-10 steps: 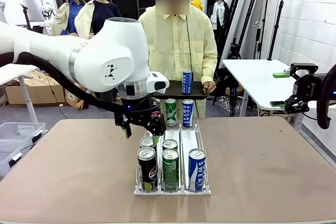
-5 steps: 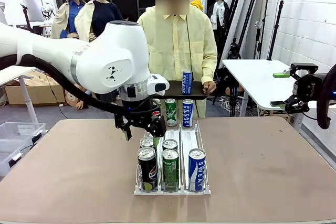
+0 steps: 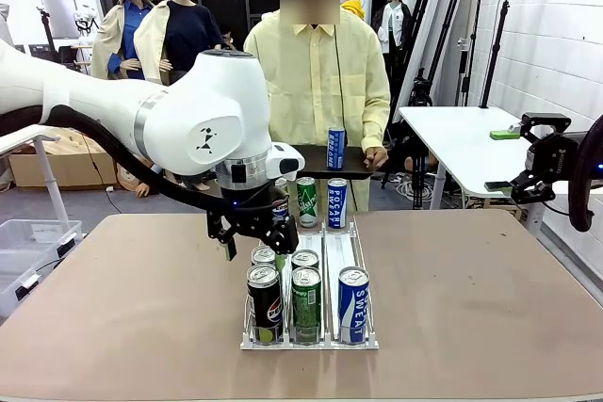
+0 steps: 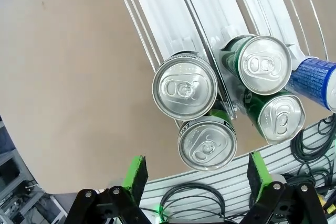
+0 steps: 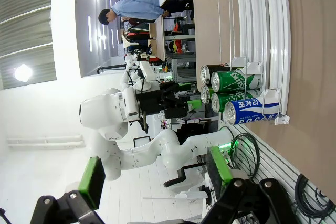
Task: Retrieve and hand over the desired beverage to the person.
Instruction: Pick up another can of the same type that the person held from the Automatic Can Dispenser.
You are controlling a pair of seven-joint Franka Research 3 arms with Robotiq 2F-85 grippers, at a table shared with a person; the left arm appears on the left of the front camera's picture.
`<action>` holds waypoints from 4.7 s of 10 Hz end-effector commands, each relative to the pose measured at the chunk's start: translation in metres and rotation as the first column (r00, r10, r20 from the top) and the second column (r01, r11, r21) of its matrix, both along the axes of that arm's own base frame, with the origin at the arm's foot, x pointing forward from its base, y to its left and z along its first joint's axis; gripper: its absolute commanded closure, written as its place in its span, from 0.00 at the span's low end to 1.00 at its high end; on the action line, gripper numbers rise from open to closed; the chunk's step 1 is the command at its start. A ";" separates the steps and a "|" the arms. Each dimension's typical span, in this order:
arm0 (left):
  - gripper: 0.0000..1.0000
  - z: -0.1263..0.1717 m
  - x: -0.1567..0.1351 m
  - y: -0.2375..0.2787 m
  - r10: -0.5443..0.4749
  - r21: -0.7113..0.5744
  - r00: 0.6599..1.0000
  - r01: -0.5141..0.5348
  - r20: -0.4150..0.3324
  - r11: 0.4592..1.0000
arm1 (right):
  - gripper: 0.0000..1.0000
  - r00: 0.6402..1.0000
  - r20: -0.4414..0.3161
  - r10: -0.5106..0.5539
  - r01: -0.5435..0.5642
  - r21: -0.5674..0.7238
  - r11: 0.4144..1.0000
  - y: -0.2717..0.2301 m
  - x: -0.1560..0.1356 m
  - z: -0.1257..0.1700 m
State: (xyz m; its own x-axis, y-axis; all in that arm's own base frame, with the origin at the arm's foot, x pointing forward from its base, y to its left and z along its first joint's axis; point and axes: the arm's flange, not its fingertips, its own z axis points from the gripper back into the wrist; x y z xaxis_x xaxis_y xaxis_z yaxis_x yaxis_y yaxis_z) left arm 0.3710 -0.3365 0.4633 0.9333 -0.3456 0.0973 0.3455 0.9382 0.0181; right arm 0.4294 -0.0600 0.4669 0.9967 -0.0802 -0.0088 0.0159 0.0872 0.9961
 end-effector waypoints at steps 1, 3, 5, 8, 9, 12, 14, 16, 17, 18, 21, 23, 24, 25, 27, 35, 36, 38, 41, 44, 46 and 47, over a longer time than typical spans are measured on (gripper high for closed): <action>0.00 -0.002 0.002 -0.006 0.036 -0.015 0.999 -0.036 -0.007 0.999 | 0.00 1.000 -0.001 -0.006 0.006 -0.011 1.000 0.001 0.000 0.000; 0.00 -0.005 0.003 -0.006 0.038 -0.011 0.999 -0.038 -0.014 0.999 | 0.00 1.000 -0.001 -0.006 0.006 -0.011 1.000 0.001 0.000 0.000; 0.00 -0.006 0.005 -0.006 0.043 -0.010 0.999 -0.043 -0.017 0.999 | 0.00 1.000 -0.001 -0.006 0.006 -0.011 1.000 0.001 0.000 0.000; 0.00 -0.009 0.003 -0.001 0.013 0.004 1.000 -0.013 -0.019 1.000 | 0.00 1.000 -0.001 -0.006 0.006 -0.011 1.000 0.001 0.000 0.000; 0.00 -0.009 0.003 -0.001 0.013 0.004 1.000 -0.013 -0.019 1.000 | 0.00 1.000 -0.001 -0.006 0.006 -0.011 1.000 0.001 0.000 0.000; 0.00 -0.009 0.003 -0.001 0.013 0.004 1.000 -0.013 -0.019 1.000 | 0.00 1.000 -0.001 -0.006 0.006 -0.011 1.000 0.001 0.000 0.000; 0.00 -0.009 0.003 -0.001 0.013 0.004 1.000 -0.013 -0.019 1.000 | 0.00 1.000 -0.001 -0.006 0.006 -0.011 1.000 0.001 0.000 0.000; 0.00 -0.009 0.003 -0.001 0.013 0.004 1.000 -0.013 -0.019 1.000 | 0.00 1.000 -0.001 -0.006 0.006 -0.011 1.000 0.001 0.000 0.000; 0.00 -0.009 0.003 -0.001 0.013 0.004 1.000 -0.013 -0.019 1.000 | 0.00 1.000 -0.001 -0.006 0.006 -0.011 1.000 0.001 0.000 0.000; 0.00 -0.010 0.003 -0.001 0.013 0.006 1.000 -0.013 -0.023 1.000 | 0.00 1.000 -0.001 -0.006 0.006 -0.011 1.000 0.001 0.000 0.000; 0.00 -0.020 0.002 -0.005 0.046 0.019 0.998 -0.045 -0.044 0.999 | 0.00 1.000 -0.001 -0.006 0.006 -0.011 1.000 0.001 0.000 0.000; 0.00 -0.027 0.005 -0.009 0.050 0.014 0.997 -0.050 -0.054 0.999 | 0.00 1.000 -0.001 -0.006 0.006 -0.011 1.000 0.001 0.000 0.000; 0.00 -0.031 0.007 -0.011 0.065 0.015 0.996 -0.064 -0.062 0.998 | 0.00 1.000 -0.001 -0.006 0.006 -0.011 1.000 0.001 0.000 0.000; 0.00 -0.037 0.009 -0.012 0.067 0.019 0.995 -0.066 -0.073 0.998 | 0.00 1.000 -0.001 -0.006 0.006 -0.011 1.000 0.001 0.000 0.000; 0.00 -0.045 0.012 -0.015 0.075 0.012 0.993 -0.074 -0.086 0.997 | 0.00 1.000 -0.001 -0.006 0.006 -0.011 1.000 0.001 0.000 0.000; 0.02 -0.052 0.017 -0.019 0.091 0.015 0.993 -0.090 -0.078 0.996 | 0.00 1.000 -0.001 -0.006 0.006 -0.011 1.000 0.001 0.000 0.000; 0.08 -0.053 0.017 -0.019 0.086 0.021 0.993 -0.084 -0.081 0.996 | 0.00 1.000 -0.001 -0.006 0.006 -0.011 1.000 0.001 0.000 0.000; 0.31 -0.052 0.017 -0.017 0.080 0.037 0.993 -0.077 -0.085 0.996 | 0.00 1.000 -0.001 -0.006 0.006 -0.011 1.000 0.001 0.000 0.000; 0.74 -0.053 0.017 -0.017 0.079 0.048 0.993 -0.075 -0.089 0.996 | 0.00 1.000 -0.001 -0.006 0.006 -0.011 1.000 0.001 0.000 0.000; 1.00 -0.052 0.017 -0.013 0.063 0.013 0.994 -0.062 -0.094 0.998 | 0.00 1.000 -0.001 -0.006 0.006 -0.011 1.000 0.001 0.000 0.000; 1.00 -0.052 0.017 -0.013 0.063 0.013 0.994 -0.062 -0.094 0.998 | 0.00 1.000 -0.001 -0.006 0.006 -0.011 1.000 0.001 0.000 0.000; 1.00 -0.052 0.017 -0.013 0.063 0.013 0.994 -0.062 -0.094 0.998 | 0.00 1.000 -0.001 -0.006 0.006 -0.011 1.000 0.001 0.000 0.000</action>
State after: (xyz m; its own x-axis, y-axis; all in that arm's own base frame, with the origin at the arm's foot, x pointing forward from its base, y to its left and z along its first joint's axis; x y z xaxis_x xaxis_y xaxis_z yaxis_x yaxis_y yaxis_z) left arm 0.3880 -0.3495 0.4115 0.9582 -0.2860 0.0044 0.2861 0.9582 -0.0031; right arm 0.4294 -0.0600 0.4669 0.9967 -0.0802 -0.0088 0.0159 0.0872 0.9961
